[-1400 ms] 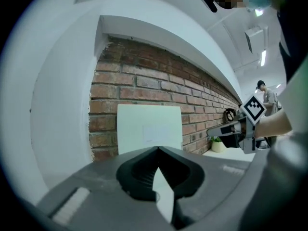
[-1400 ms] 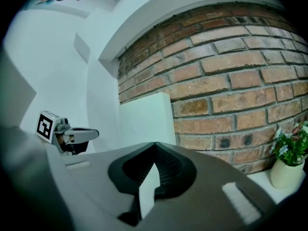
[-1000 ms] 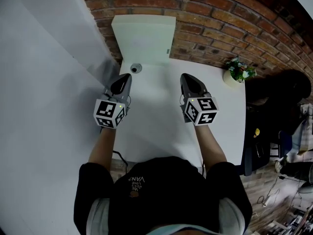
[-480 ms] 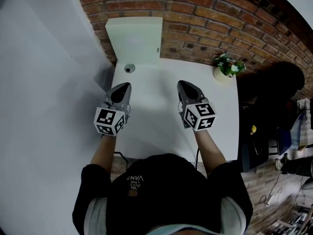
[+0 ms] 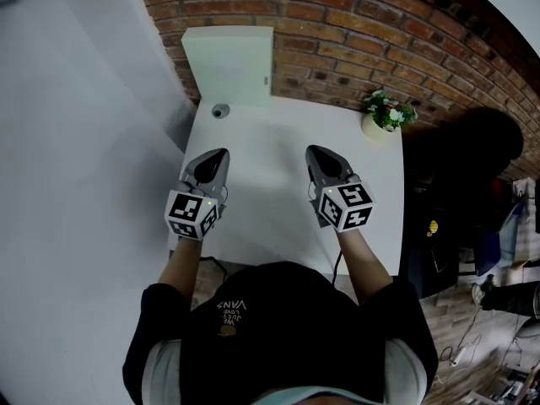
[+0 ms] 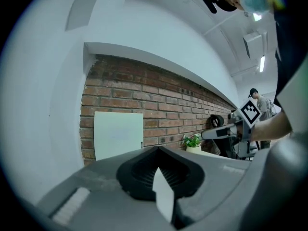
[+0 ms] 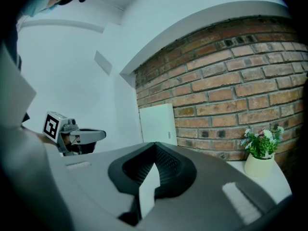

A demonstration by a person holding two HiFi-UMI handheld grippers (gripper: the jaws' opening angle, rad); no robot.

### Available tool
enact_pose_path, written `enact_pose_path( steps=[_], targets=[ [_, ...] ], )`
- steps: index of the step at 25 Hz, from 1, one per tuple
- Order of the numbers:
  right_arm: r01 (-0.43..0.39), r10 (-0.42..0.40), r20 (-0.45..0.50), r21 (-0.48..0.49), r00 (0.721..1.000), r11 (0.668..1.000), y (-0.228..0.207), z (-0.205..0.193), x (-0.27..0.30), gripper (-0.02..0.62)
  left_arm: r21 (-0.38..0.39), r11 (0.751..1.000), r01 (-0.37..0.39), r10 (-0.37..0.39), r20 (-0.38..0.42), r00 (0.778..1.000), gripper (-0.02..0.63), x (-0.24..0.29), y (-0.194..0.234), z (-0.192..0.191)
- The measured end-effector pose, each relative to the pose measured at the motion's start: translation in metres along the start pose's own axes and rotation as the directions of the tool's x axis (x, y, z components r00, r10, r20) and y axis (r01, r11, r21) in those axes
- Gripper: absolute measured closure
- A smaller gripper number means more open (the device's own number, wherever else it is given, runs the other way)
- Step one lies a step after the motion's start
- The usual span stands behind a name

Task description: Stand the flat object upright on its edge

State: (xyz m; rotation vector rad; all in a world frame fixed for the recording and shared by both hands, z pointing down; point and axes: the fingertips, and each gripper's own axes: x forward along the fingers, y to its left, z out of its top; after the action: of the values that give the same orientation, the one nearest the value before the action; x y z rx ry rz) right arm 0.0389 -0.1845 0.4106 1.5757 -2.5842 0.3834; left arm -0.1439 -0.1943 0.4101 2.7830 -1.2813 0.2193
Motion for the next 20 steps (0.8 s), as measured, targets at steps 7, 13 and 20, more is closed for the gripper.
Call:
enact_pose_path(
  steps=[7,13,20],
  targets=[
    [-0.048,0.048,-0.003,0.006,0.999,0.999,-0.001,-0.004,-0.03,0.598,0.018,0.999,-0.032,0.032,-0.02,0.999,0.606,-0.014,-0.034,-0.003],
    [-0.097,0.097,-0.011,0.001,0.995,0.995,0.001,-0.007,-0.049,0.598,0.008,0.998,-0.06,0.061,-0.028,0.998,0.606,-0.025,-0.059,-0.003],
    [-0.16,0.159,-0.026,-0.026,0.987,0.987,0.007,-0.011,-0.066,0.598,-0.003,0.996,-0.094,0.094,-0.028,0.995,0.606,-0.037,-0.084,-0.004]
  ],
)
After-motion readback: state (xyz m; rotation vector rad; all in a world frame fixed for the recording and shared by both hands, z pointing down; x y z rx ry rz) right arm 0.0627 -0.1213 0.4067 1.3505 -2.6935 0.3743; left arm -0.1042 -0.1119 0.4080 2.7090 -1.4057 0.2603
